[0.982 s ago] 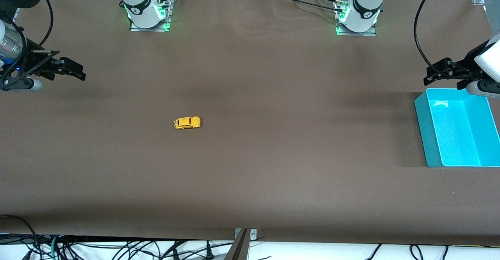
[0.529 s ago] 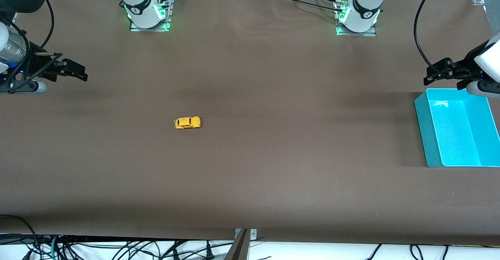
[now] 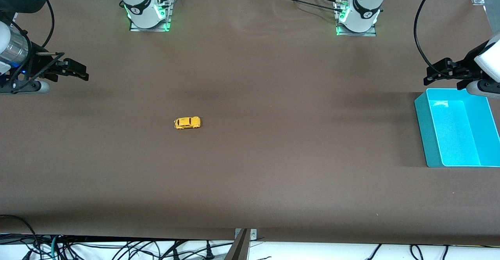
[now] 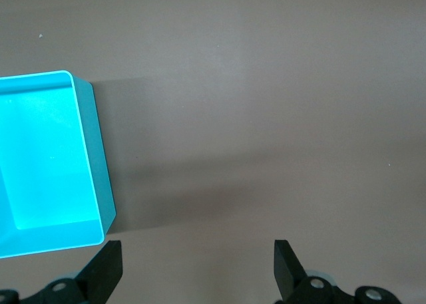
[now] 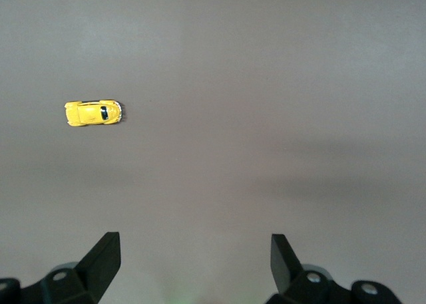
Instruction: Wind and store yellow beetle car
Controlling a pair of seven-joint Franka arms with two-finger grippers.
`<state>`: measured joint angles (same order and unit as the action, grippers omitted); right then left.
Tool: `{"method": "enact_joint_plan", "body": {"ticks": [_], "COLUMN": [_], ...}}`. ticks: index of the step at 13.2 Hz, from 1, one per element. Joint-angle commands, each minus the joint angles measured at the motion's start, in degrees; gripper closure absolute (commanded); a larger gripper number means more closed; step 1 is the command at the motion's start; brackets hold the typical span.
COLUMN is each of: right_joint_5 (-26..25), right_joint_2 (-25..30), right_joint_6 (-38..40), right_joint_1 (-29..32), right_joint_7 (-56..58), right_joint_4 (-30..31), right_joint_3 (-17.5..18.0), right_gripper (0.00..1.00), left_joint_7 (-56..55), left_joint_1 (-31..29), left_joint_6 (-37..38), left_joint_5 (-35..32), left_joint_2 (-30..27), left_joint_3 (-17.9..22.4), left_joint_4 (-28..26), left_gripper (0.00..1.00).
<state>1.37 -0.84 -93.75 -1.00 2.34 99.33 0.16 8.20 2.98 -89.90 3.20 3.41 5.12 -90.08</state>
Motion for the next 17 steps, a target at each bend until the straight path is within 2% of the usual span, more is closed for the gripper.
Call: {"method": "enact_joint_plan", "body": {"ticks": [1, 6, 9, 11, 14, 17], "right_joint_5": [-0.5, -1.0, -0.5, -0.4, -0.9, -1.0], "right_joint_2": [-0.6, -0.8, -4.4, -6.5, -7.8, -8.6], "right_joint_6": [1.4, 1.2, 0.1, -3.3, -11.6, -25.5], "right_joint_1": [-1.9, -2.5, -3.7, -3.9, -4.0, -4.0], "right_joint_7": [0.4, 7.3, 26.2, 33.2, 34.3, 40.8], "right_joint_4": [-1.4, -1.2, -0.8, -0.2, 4.9, 14.1], "right_joint_3": [0.0, 0.0, 1.2, 4.0, 9.4, 12.1], "right_gripper": [0.0, 0.0, 0.0, 0.0, 0.0, 0.0], "left_joint_7": [0.6, 0.7, 0.7, 0.3, 0.2, 0.2], "left_joint_1": [-0.3, -0.3, -0.3, 0.0, 0.3, 0.3], "left_joint_6": [0.3, 0.3, 0.3, 0.3, 0.3, 0.3], "left_joint_5": [-0.7, -0.7, -0.7, -0.7, -0.8, -0.6], "left_joint_2": [0.5, 0.5, 0.5, 0.5, 0.6, 0.8], "left_joint_3": [-0.2, -0.2, -0.2, -0.2, -0.2, -0.2], "left_joint_4": [1.3, 1.3, 1.3, 1.3, 1.3, 1.3], "left_gripper": [0.0, 0.0, 0.0, 0.0, 0.0, 0.0]}}
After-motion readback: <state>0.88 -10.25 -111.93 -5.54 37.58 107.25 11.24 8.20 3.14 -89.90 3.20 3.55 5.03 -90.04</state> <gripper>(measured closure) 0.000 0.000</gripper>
